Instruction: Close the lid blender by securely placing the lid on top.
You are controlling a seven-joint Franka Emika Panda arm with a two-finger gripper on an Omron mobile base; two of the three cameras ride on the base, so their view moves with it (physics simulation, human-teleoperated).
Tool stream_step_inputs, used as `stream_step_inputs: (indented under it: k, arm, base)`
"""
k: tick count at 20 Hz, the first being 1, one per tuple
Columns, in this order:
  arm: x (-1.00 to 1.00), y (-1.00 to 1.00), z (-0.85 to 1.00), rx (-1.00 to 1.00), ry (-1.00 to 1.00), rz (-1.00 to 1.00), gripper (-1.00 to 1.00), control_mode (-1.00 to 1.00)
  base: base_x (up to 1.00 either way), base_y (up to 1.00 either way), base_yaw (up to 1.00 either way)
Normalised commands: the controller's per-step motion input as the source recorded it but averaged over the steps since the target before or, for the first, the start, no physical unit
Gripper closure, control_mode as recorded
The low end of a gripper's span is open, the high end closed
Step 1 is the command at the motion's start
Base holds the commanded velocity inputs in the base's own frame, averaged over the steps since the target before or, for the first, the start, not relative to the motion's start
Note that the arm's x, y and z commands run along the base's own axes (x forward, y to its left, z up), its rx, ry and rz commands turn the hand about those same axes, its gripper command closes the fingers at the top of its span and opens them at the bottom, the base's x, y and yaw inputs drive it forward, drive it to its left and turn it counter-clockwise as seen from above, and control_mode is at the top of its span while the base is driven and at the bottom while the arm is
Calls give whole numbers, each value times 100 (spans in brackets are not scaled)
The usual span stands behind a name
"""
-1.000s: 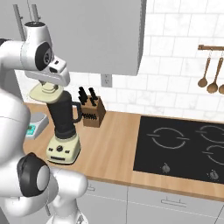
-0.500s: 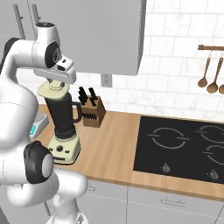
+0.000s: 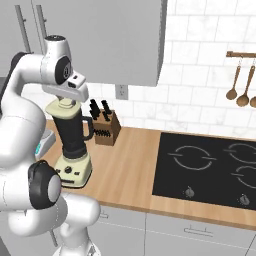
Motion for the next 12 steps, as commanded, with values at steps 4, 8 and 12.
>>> stream_step_inputs:
  k: [4, 8, 12]
  arm:
    - [30, 16, -2, 0, 0, -10, 100, -100]
    - [32, 16, -3, 0, 1, -12, 100, -100]
    - [19, 16, -16, 0, 0, -16, 100, -100]
  base:
    - [0, 0, 0]
    - [0, 0, 0]
    - [0, 0, 0]
